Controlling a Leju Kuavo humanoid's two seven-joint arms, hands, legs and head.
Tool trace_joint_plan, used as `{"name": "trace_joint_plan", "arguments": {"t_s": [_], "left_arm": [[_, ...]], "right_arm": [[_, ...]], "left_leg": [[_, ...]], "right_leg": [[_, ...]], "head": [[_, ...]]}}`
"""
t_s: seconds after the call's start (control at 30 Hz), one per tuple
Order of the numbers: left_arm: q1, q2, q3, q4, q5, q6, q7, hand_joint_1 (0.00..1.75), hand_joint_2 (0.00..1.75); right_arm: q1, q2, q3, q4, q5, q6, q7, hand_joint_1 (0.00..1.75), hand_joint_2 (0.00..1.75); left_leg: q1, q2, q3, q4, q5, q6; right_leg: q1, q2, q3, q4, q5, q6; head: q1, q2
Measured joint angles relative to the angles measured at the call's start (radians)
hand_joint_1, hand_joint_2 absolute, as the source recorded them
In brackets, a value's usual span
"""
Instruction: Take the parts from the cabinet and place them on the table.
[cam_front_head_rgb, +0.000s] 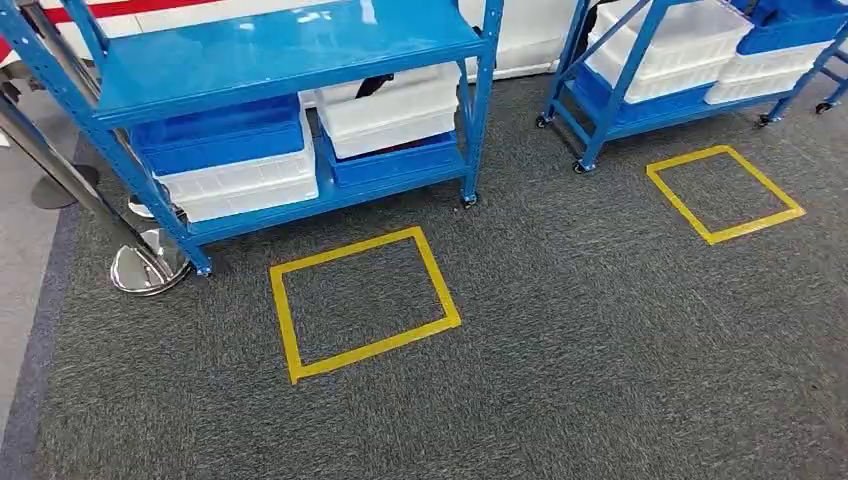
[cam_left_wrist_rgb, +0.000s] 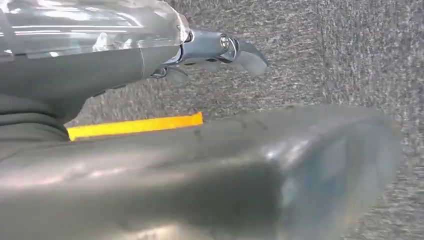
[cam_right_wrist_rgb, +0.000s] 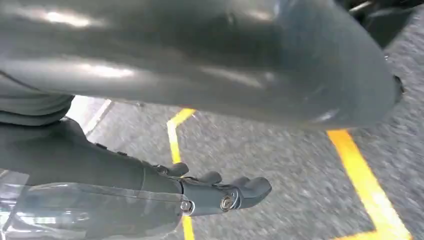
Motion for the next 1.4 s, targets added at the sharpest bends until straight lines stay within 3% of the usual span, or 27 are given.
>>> {"name": "trace_joint_plan", "arguments": {"t_s": [0.03, 0.17, 0.2, 0.27, 0.33, 0.37, 0.4, 0.5, 0.53, 0.6, 0.67, 0.73, 0.77, 0.83, 0.87, 0.9, 0.93, 0.97, 1.0, 1.03, 1.1, 1.2, 1.23, 1.27, 1.33, 1.37, 1.4], "left_arm": [[0.0, 0.0, 0.0, 0.0, 0.0, -0.002, -0.003, 0.0, 0.0], [0.002, 0.0, 0.0, 0.0, 0.001, 0.0, -0.006, 0.0, 0.0], [0.003, 0.0, 0.0, 0.0, 0.001, 0.0, -0.006, 0.0, 0.0], [0.001, 0.0, 0.0, 0.0, 0.0, 0.0, -0.006, 0.0, 0.0], [0.001, 0.0, 0.0, 0.0, -0.001, 0.0, -0.006, 0.0, 0.0], [0.003, 0.0, 0.0, 0.0, -0.001, 0.0, -0.006, 0.0, 0.0], [0.007, 0.0, 0.0, 0.0, -0.001, 0.0, -0.006, 0.0, 0.0], [0.014, 0.001, 0.0, 0.0, -0.001, 0.001, -0.006, 0.0, 0.0], [0.017, 0.005, 0.0, 0.002, -0.001, 0.001, -0.005, 0.0, 0.0], [0.012, 0.002, 0.0, 0.001, -0.002, 0.001, -0.006, 0.0, 0.0], [0.014, 0.004, 0.0, 0.001, -0.001, 0.002, -0.006, 0.0, 0.0], [0.012, 0.004, 0.0, 0.001, -0.002, 0.002, -0.006, 0.0, 0.0], [0.009, 0.005, 0.0, 0.002, -0.002, 0.002, -0.006, 0.0, 0.0], [0.008, 0.003, 0.0, 0.001, -0.002, 0.002, -0.006, 0.0, 0.0], [0.008, 0.003, 0.0, 0.002, -0.002, 0.002, -0.006, 0.0, 0.0], [0.009, 0.003, 0.0, 0.002, -0.002, 0.0, -0.005, 0.0, 0.0], [0.009, 0.0, 0.0, 0.002, -0.002, 0.0, -0.005, 0.0, 0.0], [0.009, -0.001, -0.001, 0.001, -0.003, 0.0, -0.005, 0.0, 0.0], [0.011, -0.001, -0.001, 0.001, -0.003, 0.0, -0.005, 0.0, 0.0], [0.013, -0.001, -0.001, 0.002, -0.003, 0.0, -0.005, 0.0, 0.0], [0.009, -0.002, -0.001, 0.001, -0.005, 0.0, -0.003, 0.0, 0.0], [0.01, -0.001, -0.001, 0.001, -0.005, 0.001, -0.003, 0.0, 0.0], [0.01, -0.002, -0.001, 0.001, -0.005, 0.001, -0.003, 0.0, 0.0], [0.008, -0.003, -0.001, 0.001, -0.004, 0.0, -0.003, 0.0, 0.0], [0.004, -0.004, -0.001, 0.001, -0.004, 0.0, -0.003, 0.0, 0.0], [0.003, -0.004, -0.001, 0.002, -0.003, 0.0, -0.003, 0.0, 0.0], [0.003, -0.004, -0.001, 0.001, -0.003, 0.0, -0.003, 0.0, 0.0]], "right_arm": [[-0.003, 0.0, -0.005, 0.0, -0.003, 0.0, -0.002, 0.0, 0.0], [-0.006, 0.0, -0.012, 0.0, -0.003, 0.001, -0.005, 0.0, 0.0], [-0.004, 0.0, -0.012, 0.0, -0.003, 0.003, -0.006, 0.0, 0.0], [0.002, 0.0, -0.017, 0.0, -0.003, 0.003, -0.008, 0.0, 0.0], [0.005, 0.0, -0.02, 0.0, -0.003, 0.004, -0.008, 0.0, 0.0], [0.005, 0.0, -0.022, 0.0, -0.003, 0.004, -0.008, 0.0, 0.0], [0.005, 0.0, -0.025, 0.0, -0.003, 0.004, -0.008, 0.0, 0.0], [0.008, 0.001, -0.029, 0.0, -0.003, 0.005, -0.01, 0.0, 0.0], [0.008, 0.006, -0.032, 0.002, -0.004, 0.006, -0.011, 0.0, 0.0], [0.004, 0.005, -0.035, 0.001, -0.004, 0.003, -0.01, 0.0, 0.0], [0.001, 0.006, -0.036, 0.002, 0.003, 0.003, -0.009, 0.0, 0.0], [-0.002, 0.006, -0.036, 0.002, 0.006, 0.003, -0.005, 0.0, 0.0], [-0.001, 0.006, -0.036, 0.002, 0.008, 0.003, -0.004, 0.0, 0.0], [-0.001, 0.006, -0.036, 0.002, 0.01, 0.004, -0.002, 0.0, 0.0], [-0.001, 0.006, -0.036, 0.002, 0.011, 0.004, -0.002, 0.0, 0.0], [0.001, 0.006, -0.036, 0.002, 0.011, 0.004, -0.001, 0.0, 0.0], [0.002, 0.005, -0.036, 0.002, 0.011, 0.003, -0.002, 0.0, 0.0], [0.003, 0.005, -0.036, 0.002, 0.012, 0.004, -0.001, 0.0, 0.0], [0.007, 0.004, -0.036, 0.002, 0.014, 0.004, -0.001, 0.0, 0.0], [0.015, 0.004, -0.036, 0.002, 0.015, 0.004, 0.0, 0.0, 0.0], [0.009, 0.003, -0.036, 0.002, 0.017, 0.005, 0.0, 0.0, 0.0], [0.004, 0.003, -0.036, 0.001, 0.01, -0.002, -0.001, 0.0, 0.0], [0.005, 0.002, -0.037, 0.0, 0.004, -0.004, -0.002, 0.0, 0.0], [0.006, 0.002, -0.039, 0.0, 0.002, -0.008, -0.002, 0.0, 0.0], [0.006, 0.002, -0.04, 0.0, 0.002, -0.01, -0.002, 0.0, 0.0], [0.006, 0.002, -0.041, 0.0, 0.002, -0.012, -0.002, 0.0, 0.0], [0.006, 0.002, -0.042, 0.0, 0.003, -0.013, -0.002, 0.0, 0.0]], "left_leg": [[-0.008, -0.002, -0.005, 0.007, -0.008, -0.01], [-0.002, -0.007, 0.001, 0.001, -0.018, -0.035], [-0.001, 0.018, -0.001, 0.025, -0.024, -0.037], [0.0, 0.054, -0.079, 0.165, -0.091, -0.044], [0.001, 0.061, -0.17, 0.314, -0.136, -0.046], [0.001, 0.062, -0.194, 0.339, -0.125, -0.045], [0.0, 0.062, -0.192, 0.309, -0.086, -0.041], [-0.012, 0.071, -0.109, 0.06, 0.072, -0.009], [-0.02, 0.08, -0.092, 0.066, 0.045, -0.003], [-0.029, 0.078, -0.082, 0.047, 0.033, 0.001], [-0.026, 0.064, -0.054, 0.023, 0.021, 0.013], [-0.017, 0.058, -0.009, -0.009, 0.018, 0.019], [-0.016, 0.054, 0.002, -0.014, 0.013, 0.023], [-0.013, 0.035, 0.02, -0.015, -0.003, 0.023], [-0.011, 0.022, 0.033, -0.015, -0.013, 0.022], [-0.009, 0.009, 0.047, -0.015, -0.024, 0.019], [-0.006, -0.005, 0.064, -0.015, -0.035, 0.014], [-0.002, -0.016, 0.08, -0.013, -0.047, 0.008], [0.0, -0.025, 0.093, -0.012, -0.059, 0.002], [-0.001, -0.032, 0.097, -0.006, -0.071, -0.005], [-0.002, -0.05, 0.092, -0.006, -0.088, -0.019], [0.002, -0.04, 0.088, 0.03, -0.077, -0.031], [-0.001, 0.008, 0.068, 0.079, -0.076, -0.035], [0.0, 0.041, 0.023, 0.151, -0.093, -0.04], [0.001, 0.059, -0.076, 0.289, -0.172, -0.048], [0.001, 0.061, -0.107, 0.321, -0.192, -0.049], [0.001, 0.062, -0.119, 0.315, -0.179, -0.048]], "right_leg": [[0.008, 0.006, 0.001, -0.007, -0.014, -0.002], [0.009, -0.002, 0.008, -0.011, -0.013, -0.034], [0.007, -0.006, 0.014, -0.015, -0.013, -0.041], [0.009, -0.015, 0.024, -0.015, -0.024, -0.051], [0.014, -0.023, 0.035, -0.015, -0.038, -0.053], [0.016, -0.027, 0.045, -0.015, -0.046, -0.053], [0.018, -0.028, 0.058, -0.015, -0.056, -0.052], [0.022, -0.034, 0.1, -0.018, -0.091, -0.05], [0.026, -0.038, 0.104, -0.018, -0.099, -0.041], [0.016, -0.039, 0.119, -0.03, -0.107, -0.027], [0.017, -0.042, 0.119, 0.014, -0.071, -0.011], [0.013, -0.025, 0.046, 0.143, -0.042, 0.0], [0.013, -0.02, 0.0, 0.199, -0.063, 0.003], [0.009, -0.018, -0.082, 0.273, -0.153, 0.006], [0.008, -0.018, -0.109, 0.279, -0.183, 0.009], [0.005, -0.018, -0.122, 0.261, -0.183, 0.01], [0.002, -0.016, -0.12, 0.214, -0.152, 0.016], [-0.001, -0.009, -0.108, 0.147, -0.096, 0.023], [-0.005, 0.009, -0.096, 0.073, -0.018, 0.027], [-0.009, 0.047, -0.098, 0.024, 0.074, 0.028], [0.001, 0.032, -0.093, 0.028, 0.063, -0.001], [-0.001, 0.013, -0.071, 0.015, 0.051, -0.029], [0.0, 0.005, -0.057, 0.009, 0.045, -0.038], [0.002, 0.0, -0.048, 0.006, 0.038, -0.043], [0.007, -0.014, -0.035, 0.006, 0.022, -0.048], [0.01, -0.018, -0.027, 0.006, 0.015, -0.048], [0.011, -0.02, -0.016, 0.006, 0.007, -0.049]], "head": [[0.0, 0.0], [-0.001, 0.0], [-0.002, 0.0], [-0.006, 0.0], [-0.006, 0.0], [-0.006, 0.0], [-0.006, 0.0], [-0.006, 0.0], [0.002, 0.0], [0.0, 0.0], [0.0, 0.0], [0.002, 0.0], [0.001, 0.0], [0.002, 0.0], [0.002, 0.0], [0.003, 0.0], [0.002, 0.0], [0.003, 0.0], [0.003, 0.0], [0.008, 0.0], [0.006, 0.0], [0.006, 0.0], [0.004, 0.0], [-0.004, 0.0], [-0.003, 0.0], [-0.003, 0.0], [-0.003, 0.0]]}}
